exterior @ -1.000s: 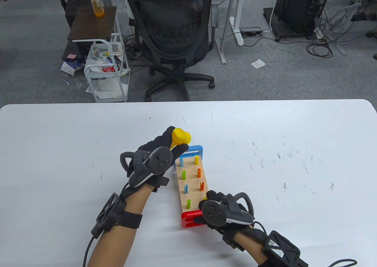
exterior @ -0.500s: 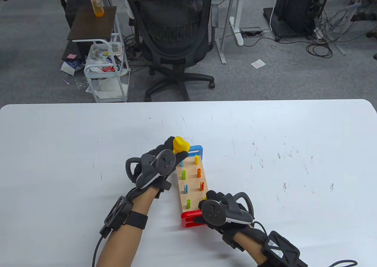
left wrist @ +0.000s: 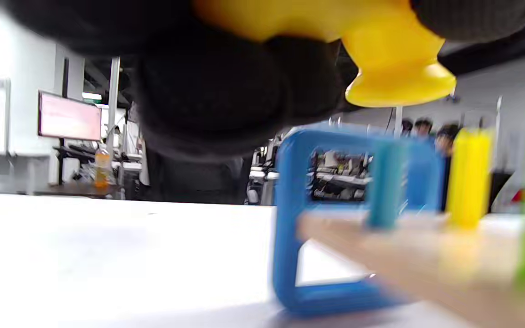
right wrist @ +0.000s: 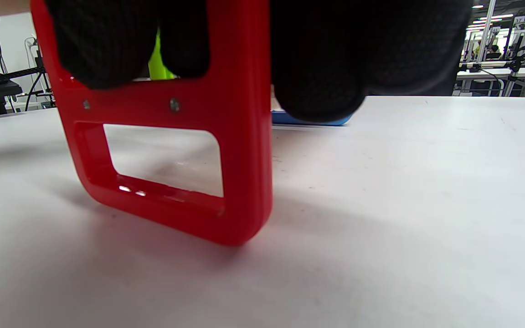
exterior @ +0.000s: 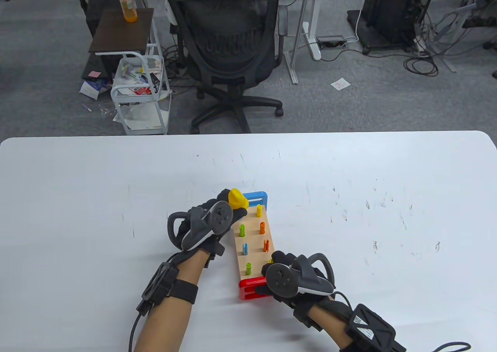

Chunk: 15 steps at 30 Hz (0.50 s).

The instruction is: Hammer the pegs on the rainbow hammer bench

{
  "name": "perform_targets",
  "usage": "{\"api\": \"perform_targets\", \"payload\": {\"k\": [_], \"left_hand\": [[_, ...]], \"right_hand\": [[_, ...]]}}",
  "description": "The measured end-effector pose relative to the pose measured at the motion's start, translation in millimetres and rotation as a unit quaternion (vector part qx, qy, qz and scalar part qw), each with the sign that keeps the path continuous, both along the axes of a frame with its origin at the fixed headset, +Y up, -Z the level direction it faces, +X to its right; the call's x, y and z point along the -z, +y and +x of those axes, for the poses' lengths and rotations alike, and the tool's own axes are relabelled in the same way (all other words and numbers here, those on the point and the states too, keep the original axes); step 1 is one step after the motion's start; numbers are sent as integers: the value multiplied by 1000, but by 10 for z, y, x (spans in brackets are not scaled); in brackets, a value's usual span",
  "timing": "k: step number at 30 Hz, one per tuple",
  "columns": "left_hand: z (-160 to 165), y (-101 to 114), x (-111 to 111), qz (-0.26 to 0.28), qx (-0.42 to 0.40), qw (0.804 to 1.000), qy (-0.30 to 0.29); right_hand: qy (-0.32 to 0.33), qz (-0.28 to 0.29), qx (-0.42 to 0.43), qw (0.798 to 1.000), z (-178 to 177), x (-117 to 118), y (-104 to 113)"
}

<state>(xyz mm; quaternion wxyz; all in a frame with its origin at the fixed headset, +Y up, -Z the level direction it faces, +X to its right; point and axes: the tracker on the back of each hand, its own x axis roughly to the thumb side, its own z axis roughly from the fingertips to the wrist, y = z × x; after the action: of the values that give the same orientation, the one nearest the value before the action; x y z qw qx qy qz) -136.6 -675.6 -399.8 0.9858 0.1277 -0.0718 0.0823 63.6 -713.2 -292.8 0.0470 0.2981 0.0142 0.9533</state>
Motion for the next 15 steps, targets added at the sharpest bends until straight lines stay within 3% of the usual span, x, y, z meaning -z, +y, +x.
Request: {"api": "perform_targets", "payload": {"k": [2,7,10,12,14,15], "left_hand": [[10,233,-49,52,0,999,-4],[-9,545,-153,72,-61,995,1],[7,404,-159,56,-87,995,10],[69,123,-68,-22,-24,999,37],[103,-142,8,-126,57,988,63],[49,-160,-39,-105,48,991,61]], "right_hand": [[0,0,0,1000,1,-1,1],[-1,0,-1,1000,1,-2,2],[-1,1,0,1000,1,-3,2],[0,1,0,1000,1,-3,2],[0,0,-1,1000,1,-2,3],[0,0,0,1000,1,-1,2]]}}
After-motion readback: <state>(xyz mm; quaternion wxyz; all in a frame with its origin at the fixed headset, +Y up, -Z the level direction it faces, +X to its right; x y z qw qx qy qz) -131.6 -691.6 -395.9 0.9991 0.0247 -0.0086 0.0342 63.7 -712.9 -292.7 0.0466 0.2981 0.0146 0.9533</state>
